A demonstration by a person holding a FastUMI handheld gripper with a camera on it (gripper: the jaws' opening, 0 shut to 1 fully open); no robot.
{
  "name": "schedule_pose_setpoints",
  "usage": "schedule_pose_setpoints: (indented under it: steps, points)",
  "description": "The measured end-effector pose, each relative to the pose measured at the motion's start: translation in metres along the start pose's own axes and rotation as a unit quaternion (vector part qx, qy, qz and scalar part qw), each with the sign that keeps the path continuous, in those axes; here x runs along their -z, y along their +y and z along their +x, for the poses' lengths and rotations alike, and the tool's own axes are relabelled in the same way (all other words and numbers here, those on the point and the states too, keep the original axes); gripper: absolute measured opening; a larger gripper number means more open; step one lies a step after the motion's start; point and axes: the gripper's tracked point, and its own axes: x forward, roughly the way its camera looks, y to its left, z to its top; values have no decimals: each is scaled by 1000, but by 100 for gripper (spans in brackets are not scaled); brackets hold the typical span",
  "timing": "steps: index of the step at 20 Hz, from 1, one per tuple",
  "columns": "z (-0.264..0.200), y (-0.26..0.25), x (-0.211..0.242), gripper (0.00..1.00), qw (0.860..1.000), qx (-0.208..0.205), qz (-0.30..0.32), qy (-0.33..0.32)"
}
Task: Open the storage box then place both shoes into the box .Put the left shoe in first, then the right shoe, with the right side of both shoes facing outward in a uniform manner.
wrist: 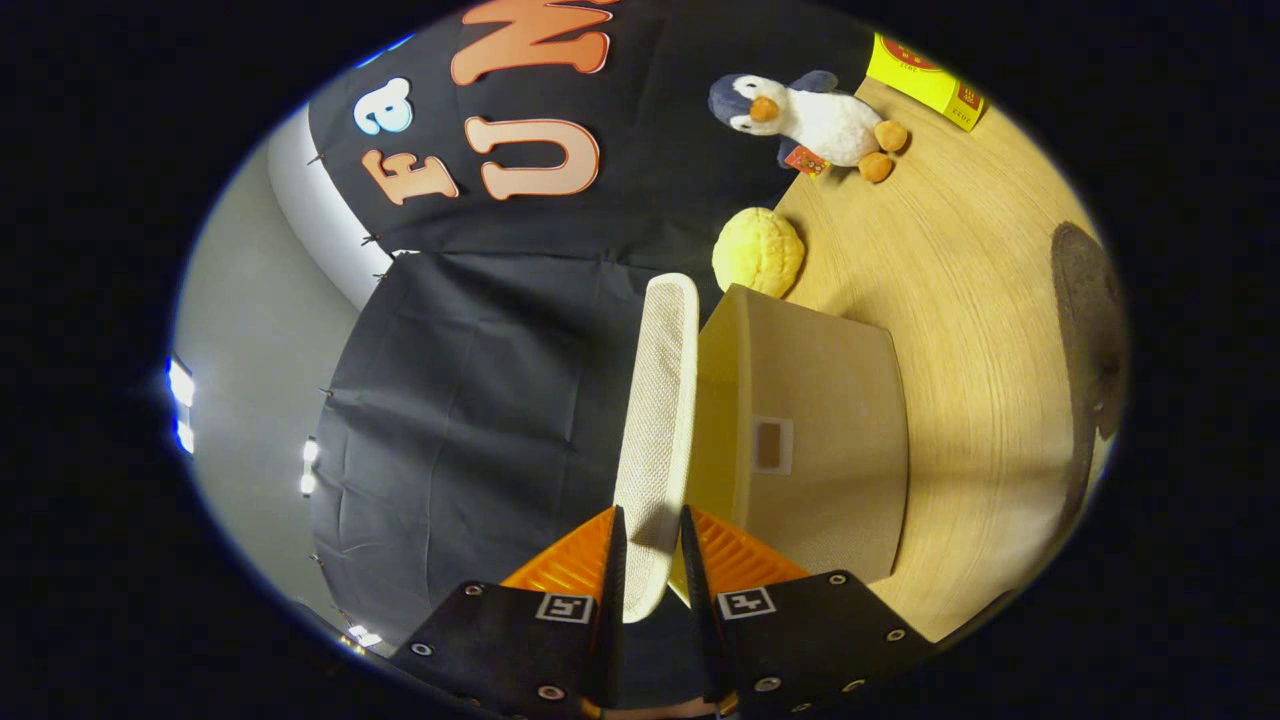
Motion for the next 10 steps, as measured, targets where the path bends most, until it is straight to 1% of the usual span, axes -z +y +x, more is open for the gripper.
schedule_pose_setpoints:
  steps: [1, 2, 4, 7, 10]
  points:
    - [4, 6, -2, 28, 1000, -3, -1, -4]
    - [6, 13, -3, 22, 1000, -6, -2, -9]
    - [12, 33, -2, 17, 1000, -22, -3, -11]
    - [27, 65, 0, 16, 999, -46, -12, -9]
    - [48, 94, 4, 16, 998, -60, -33, -2]
